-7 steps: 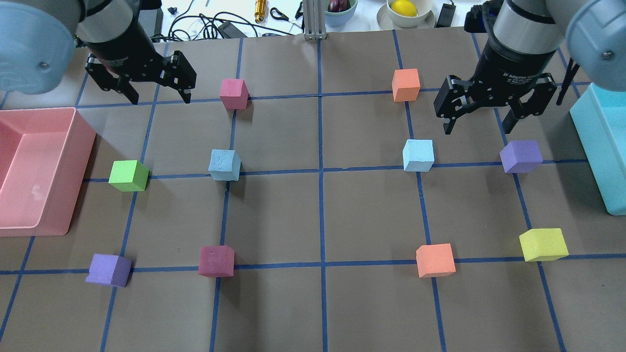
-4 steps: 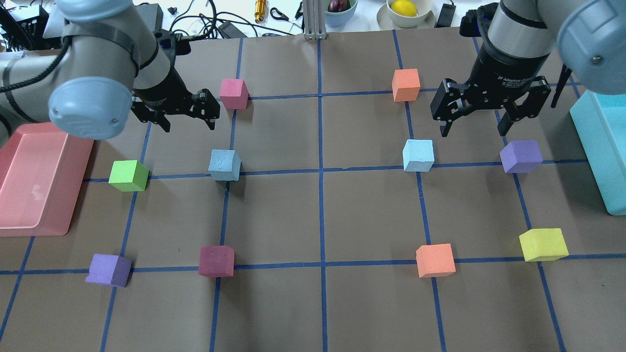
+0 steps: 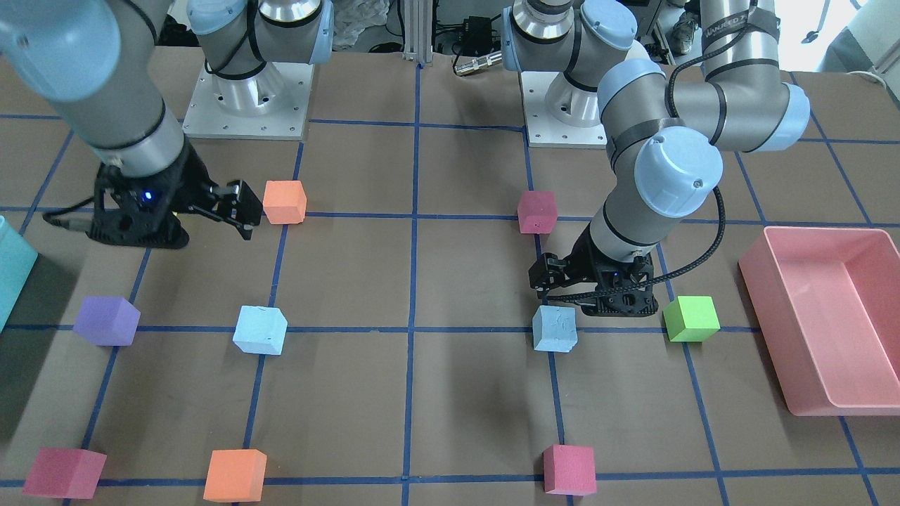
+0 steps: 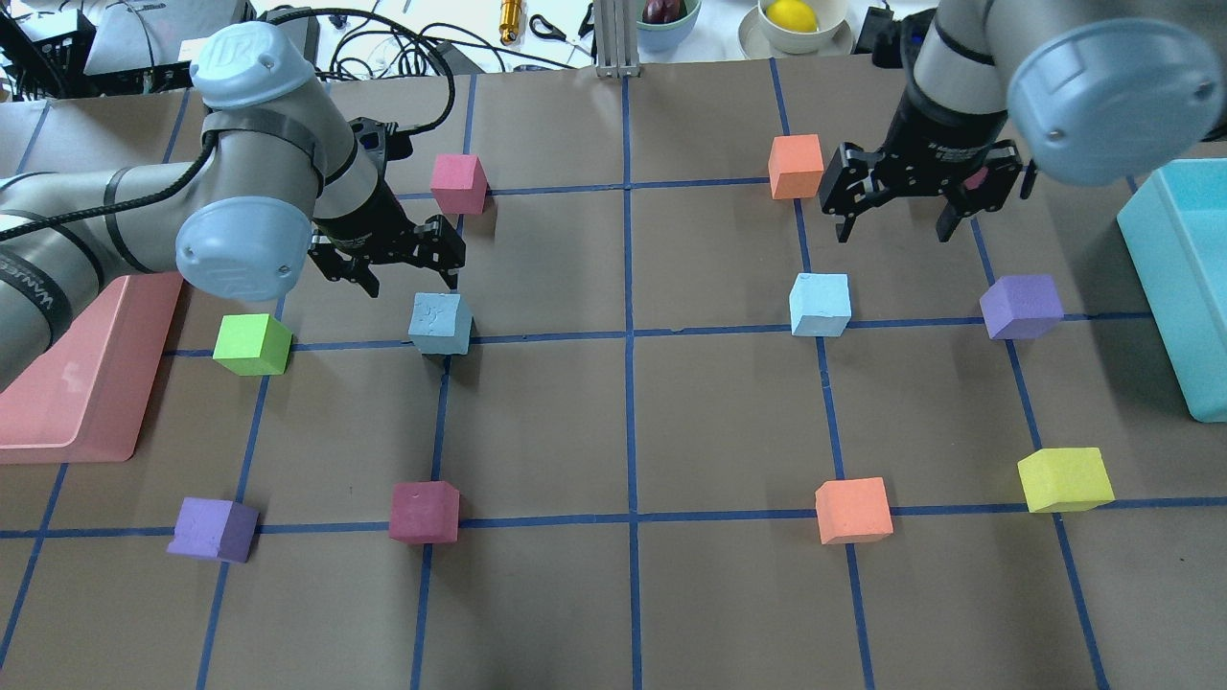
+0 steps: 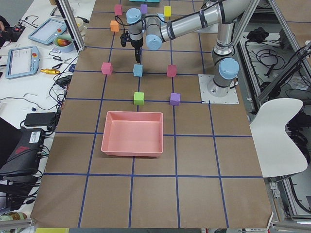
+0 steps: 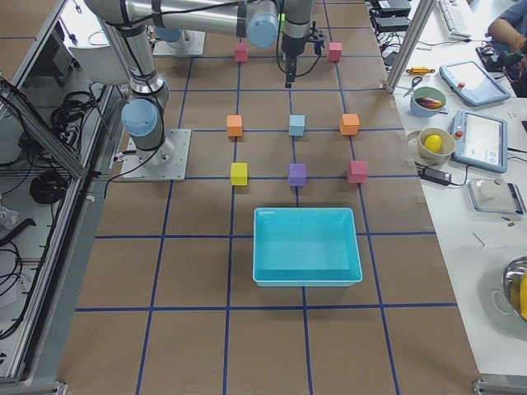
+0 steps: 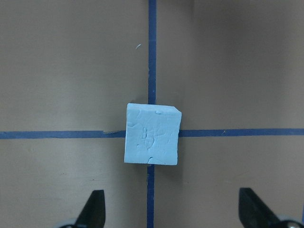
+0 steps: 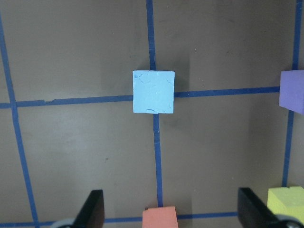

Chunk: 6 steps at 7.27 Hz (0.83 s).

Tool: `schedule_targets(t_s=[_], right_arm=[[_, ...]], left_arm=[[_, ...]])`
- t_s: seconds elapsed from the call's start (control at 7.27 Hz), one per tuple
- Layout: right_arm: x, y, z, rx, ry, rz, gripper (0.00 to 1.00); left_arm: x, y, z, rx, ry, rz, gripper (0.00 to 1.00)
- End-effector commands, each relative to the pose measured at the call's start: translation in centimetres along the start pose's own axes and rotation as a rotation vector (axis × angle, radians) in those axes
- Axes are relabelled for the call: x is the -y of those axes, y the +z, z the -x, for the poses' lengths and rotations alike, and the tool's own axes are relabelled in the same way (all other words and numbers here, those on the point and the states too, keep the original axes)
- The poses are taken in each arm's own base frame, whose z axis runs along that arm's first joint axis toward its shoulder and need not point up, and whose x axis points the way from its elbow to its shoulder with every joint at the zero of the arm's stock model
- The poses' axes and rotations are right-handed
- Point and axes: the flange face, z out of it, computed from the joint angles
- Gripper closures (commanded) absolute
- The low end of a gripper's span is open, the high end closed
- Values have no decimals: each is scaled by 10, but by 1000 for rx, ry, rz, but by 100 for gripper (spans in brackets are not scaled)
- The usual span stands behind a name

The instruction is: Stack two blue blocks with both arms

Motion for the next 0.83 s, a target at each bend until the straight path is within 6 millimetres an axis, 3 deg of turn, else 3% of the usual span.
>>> schedule_targets(t_s=[0.0, 0.41, 0.69], right_arm=[[58, 87, 1, 2, -6, -9, 0], [95, 160, 1, 4, 9, 15, 0], [91, 177, 1, -1, 38, 58, 0]], left_arm=[[6, 21, 2, 1, -2, 23, 0], [12, 48, 3, 1, -3, 34, 0], [5, 74, 5, 3, 0, 1, 0]])
